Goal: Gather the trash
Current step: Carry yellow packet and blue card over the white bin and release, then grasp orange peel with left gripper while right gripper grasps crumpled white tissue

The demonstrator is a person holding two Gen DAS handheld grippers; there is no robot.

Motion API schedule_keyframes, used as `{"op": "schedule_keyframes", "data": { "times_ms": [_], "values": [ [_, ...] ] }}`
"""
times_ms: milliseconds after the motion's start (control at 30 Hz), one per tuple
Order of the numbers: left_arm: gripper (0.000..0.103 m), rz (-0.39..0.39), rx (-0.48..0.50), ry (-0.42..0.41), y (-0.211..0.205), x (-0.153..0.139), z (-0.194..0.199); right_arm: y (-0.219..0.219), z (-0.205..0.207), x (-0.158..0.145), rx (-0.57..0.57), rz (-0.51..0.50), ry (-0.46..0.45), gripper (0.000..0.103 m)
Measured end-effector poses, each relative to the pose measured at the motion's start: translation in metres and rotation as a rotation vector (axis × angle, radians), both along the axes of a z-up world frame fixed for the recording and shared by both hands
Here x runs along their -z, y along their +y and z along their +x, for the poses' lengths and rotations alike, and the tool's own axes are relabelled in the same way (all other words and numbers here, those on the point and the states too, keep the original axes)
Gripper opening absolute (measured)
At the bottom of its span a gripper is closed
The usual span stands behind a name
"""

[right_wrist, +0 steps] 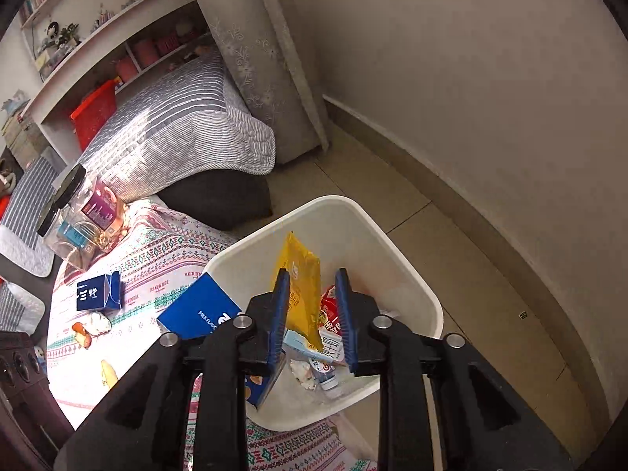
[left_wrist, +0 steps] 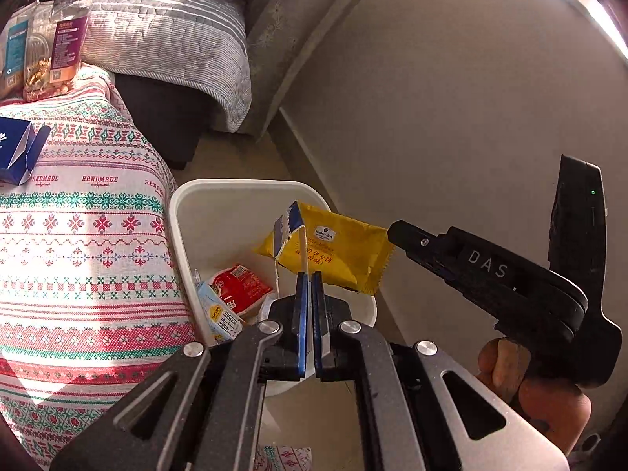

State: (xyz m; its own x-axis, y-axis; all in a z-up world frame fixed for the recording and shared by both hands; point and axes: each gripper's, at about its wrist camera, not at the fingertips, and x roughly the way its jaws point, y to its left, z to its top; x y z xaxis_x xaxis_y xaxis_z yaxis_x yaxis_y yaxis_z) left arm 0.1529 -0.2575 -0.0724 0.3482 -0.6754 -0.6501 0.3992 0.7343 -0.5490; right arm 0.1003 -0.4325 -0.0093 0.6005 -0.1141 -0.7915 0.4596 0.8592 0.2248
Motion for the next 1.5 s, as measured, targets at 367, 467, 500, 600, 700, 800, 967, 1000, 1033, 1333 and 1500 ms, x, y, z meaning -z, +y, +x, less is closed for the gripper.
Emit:
{"op": "schedule_keyframes", "data": {
  "times_ms": [367,467,500,600,700,800,967,1000,1033,1333,1500],
  "values": [
    [0.038,0.178,-0.176,0.031,0.117,-0.008,0.01,0.008,0.007,-0.002,-0.02,0.0,-0.004,0.052],
    [0.042,0.232,-0.265,0.051,0.171,-0.015,0.023,0.019,0.012,-0.002,-0.055,-0.004,0.001,0.052],
    [0.048,0.25,-0.298,0.056,0.189,-0.016,0.026,0.023,0.013,-0.002,-0.07,-0.004,0.001,0.052],
    [0.051,0.29,-0.367,0.102,0.231,-0.01,0.033,0.04,0.018,-0.001,-0.13,0.01,0.002,0.052],
    [0.052,0.28,-0.404,0.156,0.249,0.01,0.037,0.058,0.022,0.002,-0.177,-0.003,0.016,0.053],
    [0.052,0.274,-0.401,0.203,0.245,0.03,0.034,0.077,0.029,0.007,-0.227,-0.001,0.036,0.053],
    [0.051,0.359,-0.41,0.13,0.22,0.045,0.039,0.108,0.04,0.013,-0.294,-0.095,0.073,0.053],
    [0.041,0.383,-0.404,0.126,0.217,0.048,0.04,0.114,0.042,0.014,-0.312,-0.11,0.076,0.053],
    [0.023,0.417,-0.396,0.135,0.214,0.052,0.041,0.12,0.044,0.016,-0.334,-0.116,0.08,0.053],
    [0.015,0.271,-0.515,0.19,0.284,0.027,0.031,0.183,0.075,0.033,-0.514,-0.095,0.098,0.053],
    [0.015,0.222,-0.568,0.187,0.316,0.008,0.02,0.246,0.1,0.052,-0.648,-0.066,0.097,0.053]
  ]
}}
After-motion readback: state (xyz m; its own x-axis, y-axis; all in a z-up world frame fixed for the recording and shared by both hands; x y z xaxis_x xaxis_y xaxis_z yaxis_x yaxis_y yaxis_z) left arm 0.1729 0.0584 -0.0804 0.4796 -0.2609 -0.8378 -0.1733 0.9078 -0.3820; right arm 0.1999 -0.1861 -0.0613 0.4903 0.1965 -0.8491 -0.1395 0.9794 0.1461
